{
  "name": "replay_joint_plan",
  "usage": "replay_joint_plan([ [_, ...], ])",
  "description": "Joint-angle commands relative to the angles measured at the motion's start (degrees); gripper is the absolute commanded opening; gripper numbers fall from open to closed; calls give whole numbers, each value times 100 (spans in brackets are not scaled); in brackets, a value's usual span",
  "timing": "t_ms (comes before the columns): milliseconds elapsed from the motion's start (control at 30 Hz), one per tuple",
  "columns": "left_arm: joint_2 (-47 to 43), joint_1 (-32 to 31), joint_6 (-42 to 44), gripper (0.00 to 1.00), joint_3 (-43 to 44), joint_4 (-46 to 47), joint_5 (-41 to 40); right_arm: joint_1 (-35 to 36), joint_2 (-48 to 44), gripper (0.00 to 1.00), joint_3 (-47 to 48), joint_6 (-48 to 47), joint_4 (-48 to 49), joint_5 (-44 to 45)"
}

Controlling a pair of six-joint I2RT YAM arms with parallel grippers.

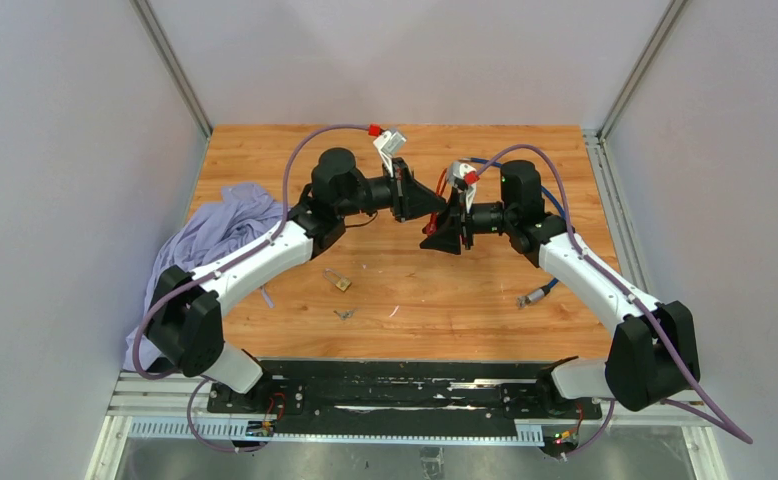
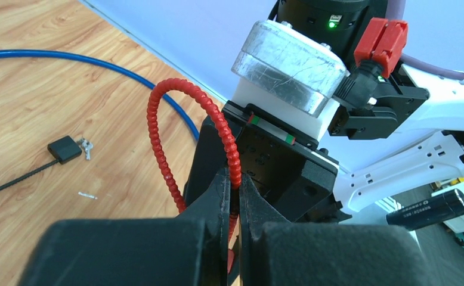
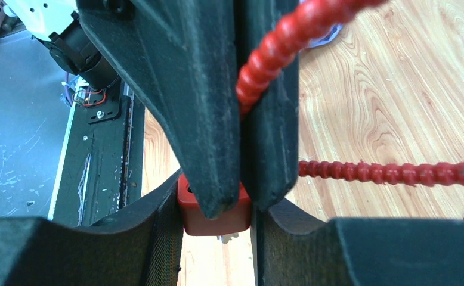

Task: Lock with the key
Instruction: Lock the lock.

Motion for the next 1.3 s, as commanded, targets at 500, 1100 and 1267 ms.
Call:
replay_joint_plan([
  [500, 77, -37, -177, 0, -609, 871, 24, 77, -314, 1, 88, 270, 511, -494],
  [1100, 179, -28, -637, 1, -803, 1247, -129, 68, -316, 1, -8, 628, 867, 62],
  [1267, 159, -21, -667, 0, -831, 1290, -129, 50, -320, 1, 3, 645, 869, 152],
])
